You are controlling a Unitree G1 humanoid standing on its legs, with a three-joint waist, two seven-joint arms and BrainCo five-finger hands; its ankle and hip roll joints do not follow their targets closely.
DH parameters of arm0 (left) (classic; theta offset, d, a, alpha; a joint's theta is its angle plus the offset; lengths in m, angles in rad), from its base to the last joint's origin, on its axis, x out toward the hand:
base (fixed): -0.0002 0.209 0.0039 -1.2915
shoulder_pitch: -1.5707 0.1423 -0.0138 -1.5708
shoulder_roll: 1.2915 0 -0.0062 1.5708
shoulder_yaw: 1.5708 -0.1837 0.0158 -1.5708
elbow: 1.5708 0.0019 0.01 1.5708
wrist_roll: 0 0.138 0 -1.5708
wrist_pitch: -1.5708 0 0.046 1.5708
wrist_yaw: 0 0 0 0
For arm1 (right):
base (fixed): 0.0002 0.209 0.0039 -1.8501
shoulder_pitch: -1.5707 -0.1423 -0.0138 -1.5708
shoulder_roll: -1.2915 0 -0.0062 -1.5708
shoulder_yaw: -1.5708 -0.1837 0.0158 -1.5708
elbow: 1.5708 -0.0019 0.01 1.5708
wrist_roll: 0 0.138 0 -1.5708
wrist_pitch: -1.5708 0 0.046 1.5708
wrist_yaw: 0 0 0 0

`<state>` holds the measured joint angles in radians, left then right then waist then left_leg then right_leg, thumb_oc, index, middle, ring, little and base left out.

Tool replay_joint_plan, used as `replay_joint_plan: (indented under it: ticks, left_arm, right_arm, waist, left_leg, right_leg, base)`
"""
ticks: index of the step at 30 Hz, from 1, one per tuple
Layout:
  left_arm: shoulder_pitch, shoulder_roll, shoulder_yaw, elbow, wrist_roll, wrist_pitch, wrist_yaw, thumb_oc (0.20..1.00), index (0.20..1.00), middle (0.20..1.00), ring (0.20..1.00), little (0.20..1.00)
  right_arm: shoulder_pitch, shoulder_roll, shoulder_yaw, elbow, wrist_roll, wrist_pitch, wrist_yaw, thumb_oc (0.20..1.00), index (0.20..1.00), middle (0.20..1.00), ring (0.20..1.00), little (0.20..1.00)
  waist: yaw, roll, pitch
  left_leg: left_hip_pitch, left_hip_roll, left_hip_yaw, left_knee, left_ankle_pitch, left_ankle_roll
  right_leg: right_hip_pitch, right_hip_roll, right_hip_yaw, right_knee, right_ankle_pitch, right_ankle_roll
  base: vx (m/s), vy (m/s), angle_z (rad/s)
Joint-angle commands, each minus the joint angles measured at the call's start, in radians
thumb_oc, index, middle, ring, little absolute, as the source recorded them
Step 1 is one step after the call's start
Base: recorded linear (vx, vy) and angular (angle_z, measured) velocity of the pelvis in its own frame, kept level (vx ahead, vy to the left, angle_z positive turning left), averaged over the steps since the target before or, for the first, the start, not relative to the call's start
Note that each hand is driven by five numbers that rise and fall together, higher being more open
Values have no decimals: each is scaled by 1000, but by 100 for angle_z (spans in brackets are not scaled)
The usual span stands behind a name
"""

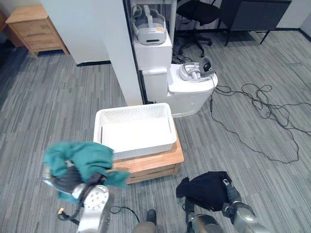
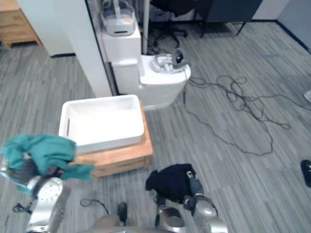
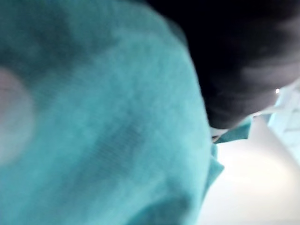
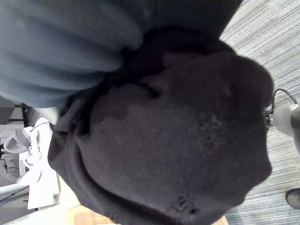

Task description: Tidy up the quilt and then pick up the clothes from the bed and put them into the laundry hamper.

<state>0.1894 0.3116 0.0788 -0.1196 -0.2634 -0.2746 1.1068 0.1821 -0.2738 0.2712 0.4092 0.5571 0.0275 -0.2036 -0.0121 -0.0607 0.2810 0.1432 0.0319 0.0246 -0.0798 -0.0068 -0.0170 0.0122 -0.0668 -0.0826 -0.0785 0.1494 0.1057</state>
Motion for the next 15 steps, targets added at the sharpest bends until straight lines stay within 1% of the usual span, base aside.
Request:
replay_joint_plan:
  ticks: [1,3,4,5,6,7,8,10,12,14,15]
  left_arm:
    - [-42,78,53,-93,175,-69,55,200,200,200,200,200]
    - [-48,89,76,-103,196,-82,63,200,200,200,200,200]
    - [-63,109,112,-132,230,-68,63,200,200,200,200,200]
    - [-71,120,125,-142,249,-55,62,200,200,200,200,200]
    - [-81,141,145,-159,270,-21,57,200,200,200,200,200]
    - [-97,172,162,-162,263,31,44,200,200,200,200,200]
    - [-115,192,167,-155,251,66,39,200,200,200,200,200]
    - [-148,223,164,-128,245,116,45,200,200,200,200,200]
    - [-211,266,148,-71,235,199,39,200,200,200,200,200]
    - [-302,323,112,26,281,301,45,200,200,200,200,200]
    - [-332,341,101,64,272,305,58,200,200,200,200,200]
  right_arm:
    - [-14,-20,-5,-43,9,-29,23,200,200,200,200,200]
    - [-7,-24,-4,-39,9,-24,31,200,200,200,200,200]
    - [7,-35,-3,-35,5,-20,46,200,200,200,200,200]
    - [11,-40,-3,-31,5,-18,53,200,200,200,200,200]
    - [17,-49,-2,-29,3,-12,66,200,200,200,200,200]
    - [22,-65,1,-27,-3,-3,81,200,200,200,200,200]
    - [25,-74,5,-28,-9,5,89,200,200,200,200,200]
    - [24,-86,11,-31,-15,18,97,200,200,200,200,200]
    - [19,-103,30,-33,-19,35,103,200,200,200,200,200]
    - [-3,-132,54,-31,-26,63,112,200,200,200,200,200]
    - [-9,-136,56,-30,-28,66,115,200,200,200,200,200]
  waist:
    - [3,-29,-41]
    - [2,-29,-43]
    - [-3,-28,-47]
    - [-6,-27,-48]
    - [-11,-25,-51]
    - [-20,-22,-56]
    - [-28,-20,-58]
    - [-40,-18,-60]
    - [-62,-17,-59]
    - [-87,-15,-48]
    - [-91,-16,-42]
  left_leg:
    - [-72,4,12,7,1,-9]
    - [-72,6,13,4,1,-11]
    - [-71,10,17,-1,2,-14]
    - [-70,12,19,-3,3,-15]
    - [-69,14,23,-7,3,-17]
    - [-71,14,27,-7,2,-20]
    - [-70,15,31,-7,2,-21]
    - [-69,18,39,-7,3,-22]
    - [-69,26,53,-7,7,-24]
    - [-71,39,73,-7,15,-27]
    - [-72,42,79,-7,16,-28]
  right_leg:
    - [36,-50,-16,26,-74,77]
    - [38,-51,-18,22,-75,76]
    - [42,-51,-20,12,-77,74]
    - [43,-51,-20,9,-78,73]
    - [45,-52,-20,2,-79,71]
    - [45,-52,-17,-3,-82,70]
    - [45,-52,-15,-5,-84,70]
    - [45,-52,-10,-7,-85,70]
    - [42,-53,-1,-8,-84,71]
    - [34,-53,13,-9,-79,75]
    - [31,-53,17,-9,-78,76]
  base:
    - [117,20,14]
    - [113,27,7]
    - [102,40,0]
    - [123,60,-3]
    - [98,73,-2]
    - [94,85,-3]
    - [79,79,-2]
    - [61,47,-5]
    - [78,40,-14]
    - [69,40,-25]
    - [22,34,-20]
